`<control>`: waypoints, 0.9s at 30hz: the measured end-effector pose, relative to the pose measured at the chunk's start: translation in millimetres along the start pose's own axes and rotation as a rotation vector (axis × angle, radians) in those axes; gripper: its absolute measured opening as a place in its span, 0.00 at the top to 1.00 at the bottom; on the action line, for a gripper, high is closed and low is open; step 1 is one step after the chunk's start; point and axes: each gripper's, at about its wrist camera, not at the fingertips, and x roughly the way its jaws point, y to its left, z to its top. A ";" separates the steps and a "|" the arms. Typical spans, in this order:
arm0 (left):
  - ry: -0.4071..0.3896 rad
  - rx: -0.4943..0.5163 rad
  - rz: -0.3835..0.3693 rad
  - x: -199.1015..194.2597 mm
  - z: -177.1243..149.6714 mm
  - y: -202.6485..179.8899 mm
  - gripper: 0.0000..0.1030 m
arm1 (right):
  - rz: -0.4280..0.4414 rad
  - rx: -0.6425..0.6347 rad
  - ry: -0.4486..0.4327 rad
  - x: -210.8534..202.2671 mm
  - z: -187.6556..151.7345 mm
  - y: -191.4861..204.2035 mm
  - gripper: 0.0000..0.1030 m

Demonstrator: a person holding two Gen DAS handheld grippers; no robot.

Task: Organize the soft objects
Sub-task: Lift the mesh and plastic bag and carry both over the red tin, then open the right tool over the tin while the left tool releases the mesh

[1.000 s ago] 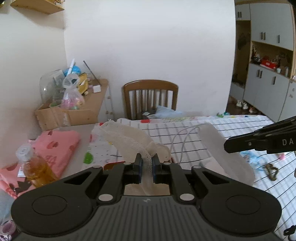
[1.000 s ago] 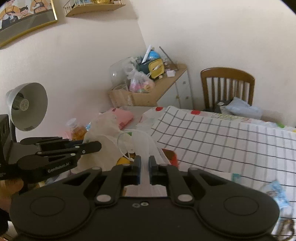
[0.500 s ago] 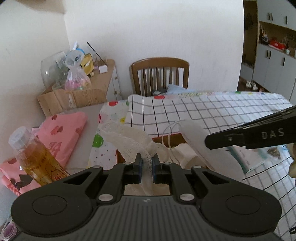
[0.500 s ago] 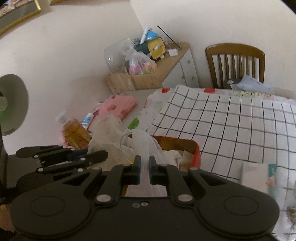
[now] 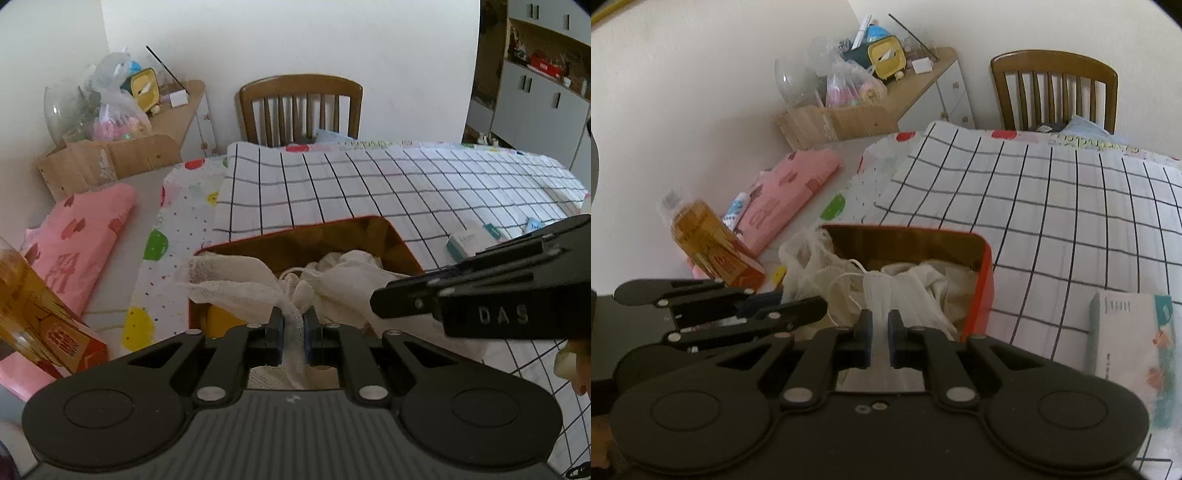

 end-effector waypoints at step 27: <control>0.068 -0.177 -0.059 6.9 -16.9 15.2 0.89 | -0.001 -0.058 0.043 -6.2 -11.2 10.2 0.62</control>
